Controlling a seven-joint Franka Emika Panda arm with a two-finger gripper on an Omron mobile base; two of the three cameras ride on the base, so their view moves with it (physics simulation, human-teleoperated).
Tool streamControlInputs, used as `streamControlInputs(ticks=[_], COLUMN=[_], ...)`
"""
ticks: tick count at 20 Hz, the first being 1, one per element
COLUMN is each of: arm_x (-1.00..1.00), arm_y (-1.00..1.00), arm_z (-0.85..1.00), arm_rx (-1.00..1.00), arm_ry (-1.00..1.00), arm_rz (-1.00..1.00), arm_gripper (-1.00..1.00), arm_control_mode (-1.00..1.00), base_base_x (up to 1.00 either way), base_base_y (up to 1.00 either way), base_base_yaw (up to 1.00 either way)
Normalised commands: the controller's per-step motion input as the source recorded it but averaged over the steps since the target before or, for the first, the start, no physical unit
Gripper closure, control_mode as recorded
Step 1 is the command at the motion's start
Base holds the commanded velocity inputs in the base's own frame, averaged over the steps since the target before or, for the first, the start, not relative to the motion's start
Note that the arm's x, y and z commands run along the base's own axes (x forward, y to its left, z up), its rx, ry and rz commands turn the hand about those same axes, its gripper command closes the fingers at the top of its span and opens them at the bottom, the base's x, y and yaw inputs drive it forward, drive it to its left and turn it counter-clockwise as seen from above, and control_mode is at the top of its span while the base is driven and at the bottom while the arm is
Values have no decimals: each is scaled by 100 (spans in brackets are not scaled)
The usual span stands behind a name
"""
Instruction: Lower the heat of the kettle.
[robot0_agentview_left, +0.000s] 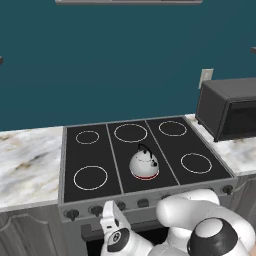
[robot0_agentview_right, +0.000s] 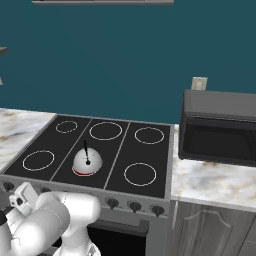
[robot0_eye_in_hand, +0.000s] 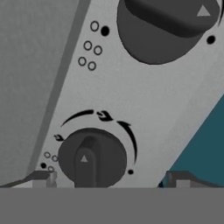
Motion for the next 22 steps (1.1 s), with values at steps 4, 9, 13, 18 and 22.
streamControlInputs(ticks=[4,9,13,18,22], arm_x=[3,9,16,17,23], arm_y=[-4,-1,-9,-12,-2], arm_z=[-4,-4,0,-3,-15], arm_rx=[0,0,0,0,0], arm_ry=[0,0,0,0,0], arm_rz=[10,10,10,10,9], arm_gripper=[-100,-100,-100,-100,100], arm_control_mode=[-100,-100,-100,-100,-100], base_base_x=[0,0,0,0,0], base_base_y=[0,0,0,0,0], base_base_yaw=[0,0,0,0,0])
